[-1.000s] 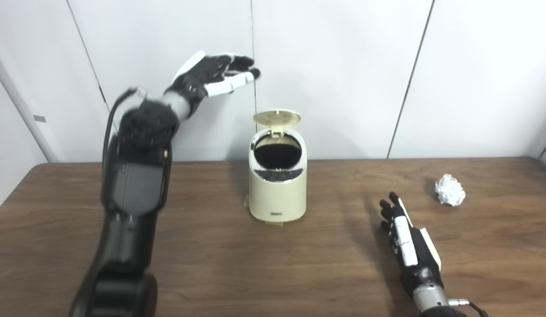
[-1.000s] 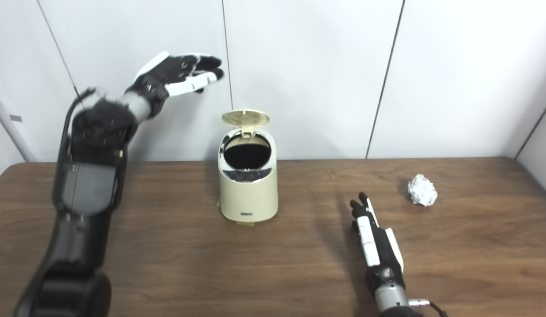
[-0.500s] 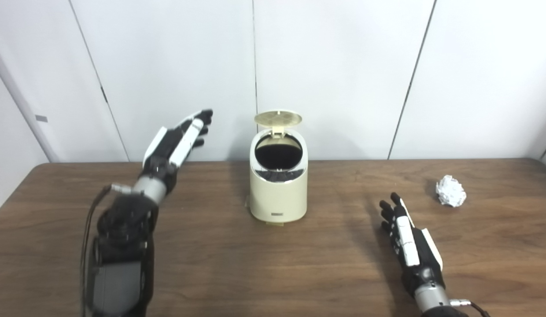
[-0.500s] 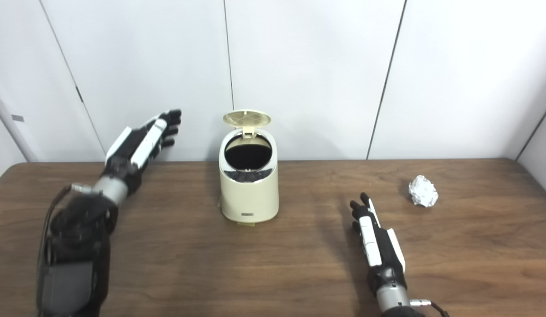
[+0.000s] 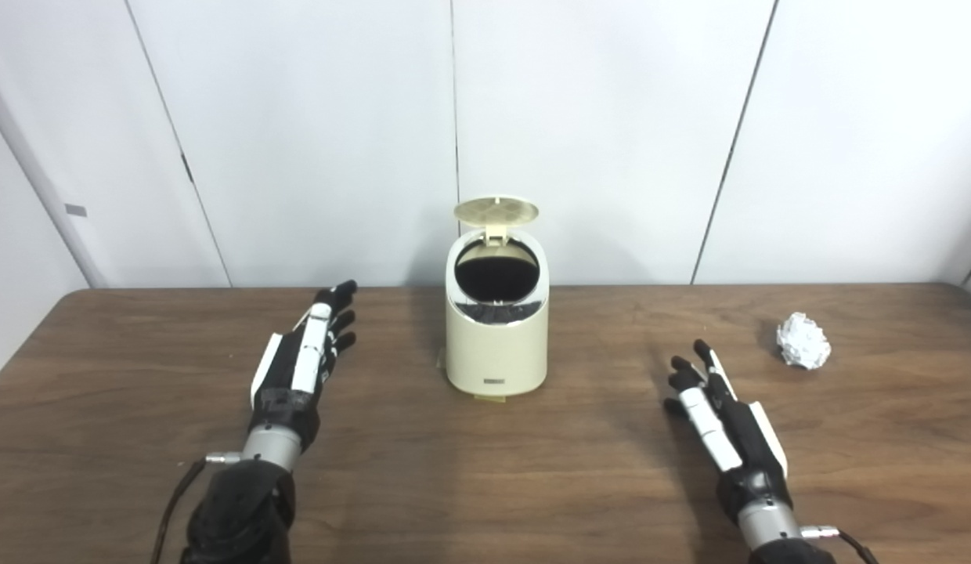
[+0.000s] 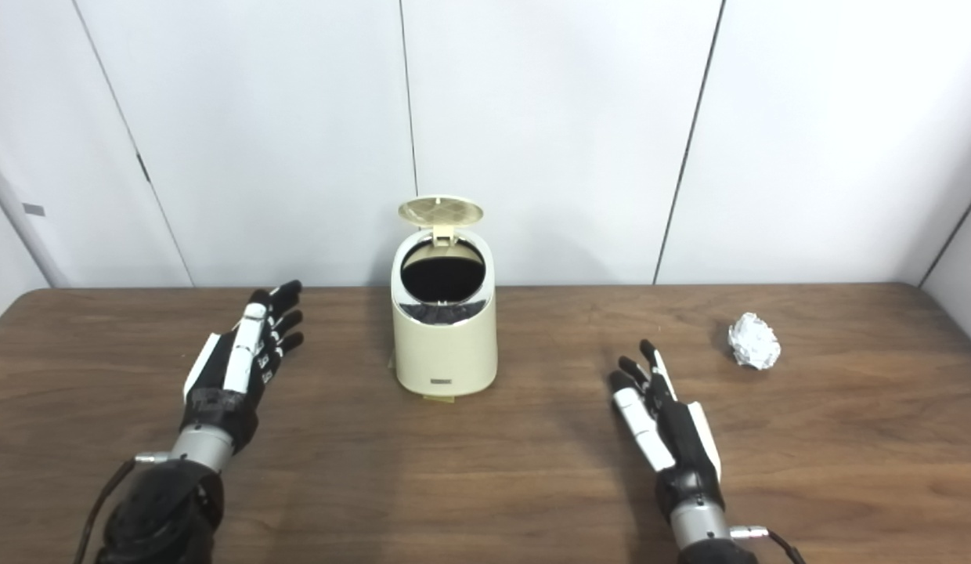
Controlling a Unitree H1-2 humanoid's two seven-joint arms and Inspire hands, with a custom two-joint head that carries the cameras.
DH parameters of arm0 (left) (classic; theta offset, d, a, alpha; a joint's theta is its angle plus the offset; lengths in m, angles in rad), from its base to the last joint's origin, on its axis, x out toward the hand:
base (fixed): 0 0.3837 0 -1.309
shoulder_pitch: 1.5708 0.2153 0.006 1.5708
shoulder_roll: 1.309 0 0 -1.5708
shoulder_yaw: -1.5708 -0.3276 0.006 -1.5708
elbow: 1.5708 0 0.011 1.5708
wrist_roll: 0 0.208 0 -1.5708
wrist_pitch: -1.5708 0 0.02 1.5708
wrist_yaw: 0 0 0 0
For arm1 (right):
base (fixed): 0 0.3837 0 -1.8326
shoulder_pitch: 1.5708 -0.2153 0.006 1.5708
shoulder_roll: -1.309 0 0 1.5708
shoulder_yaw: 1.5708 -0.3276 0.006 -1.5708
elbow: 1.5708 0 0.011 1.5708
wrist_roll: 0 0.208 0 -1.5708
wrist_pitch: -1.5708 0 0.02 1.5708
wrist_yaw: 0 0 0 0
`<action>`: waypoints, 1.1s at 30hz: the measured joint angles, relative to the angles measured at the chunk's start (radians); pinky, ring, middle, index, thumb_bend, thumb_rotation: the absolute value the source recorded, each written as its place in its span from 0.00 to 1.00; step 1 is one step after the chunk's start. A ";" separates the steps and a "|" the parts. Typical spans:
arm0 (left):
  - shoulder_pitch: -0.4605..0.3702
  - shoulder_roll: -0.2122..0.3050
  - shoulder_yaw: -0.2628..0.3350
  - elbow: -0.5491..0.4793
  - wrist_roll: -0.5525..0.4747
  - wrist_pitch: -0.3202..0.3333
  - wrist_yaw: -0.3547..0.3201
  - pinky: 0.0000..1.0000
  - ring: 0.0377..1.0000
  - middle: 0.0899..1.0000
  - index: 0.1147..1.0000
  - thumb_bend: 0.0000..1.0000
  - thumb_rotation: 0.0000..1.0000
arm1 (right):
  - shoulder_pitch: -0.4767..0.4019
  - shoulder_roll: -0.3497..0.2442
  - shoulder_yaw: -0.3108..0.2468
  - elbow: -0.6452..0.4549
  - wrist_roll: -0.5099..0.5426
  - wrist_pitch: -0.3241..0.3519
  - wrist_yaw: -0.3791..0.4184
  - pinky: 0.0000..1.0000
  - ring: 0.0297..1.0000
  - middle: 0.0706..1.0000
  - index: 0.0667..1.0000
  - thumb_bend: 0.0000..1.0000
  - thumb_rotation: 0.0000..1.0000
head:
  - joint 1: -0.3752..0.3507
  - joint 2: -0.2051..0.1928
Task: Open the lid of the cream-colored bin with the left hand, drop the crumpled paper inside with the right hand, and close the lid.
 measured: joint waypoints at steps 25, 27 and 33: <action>0.123 0.078 -0.038 0.076 -0.106 -0.150 0.015 1.00 1.00 1.00 1.00 0.67 0.99 | -0.197 -0.236 -0.015 -0.099 -0.261 0.235 0.046 0.76 0.81 0.83 0.84 0.88 0.16 | -0.251 0.017; 0.124 0.087 -0.038 0.080 -0.111 -0.150 0.013 1.00 1.00 1.00 1.00 0.67 0.98 | -0.211 -0.260 -0.010 -0.113 -0.300 0.257 0.048 0.73 0.80 0.83 0.83 0.87 0.15 | -0.272 0.018; 0.125 0.089 -0.037 0.080 -0.141 -0.138 0.014 1.00 1.00 0.99 1.00 0.64 0.97 | -0.241 -0.277 -0.008 -0.126 -0.424 0.277 0.068 0.69 0.80 0.82 0.80 0.86 0.04 | -0.308 0.020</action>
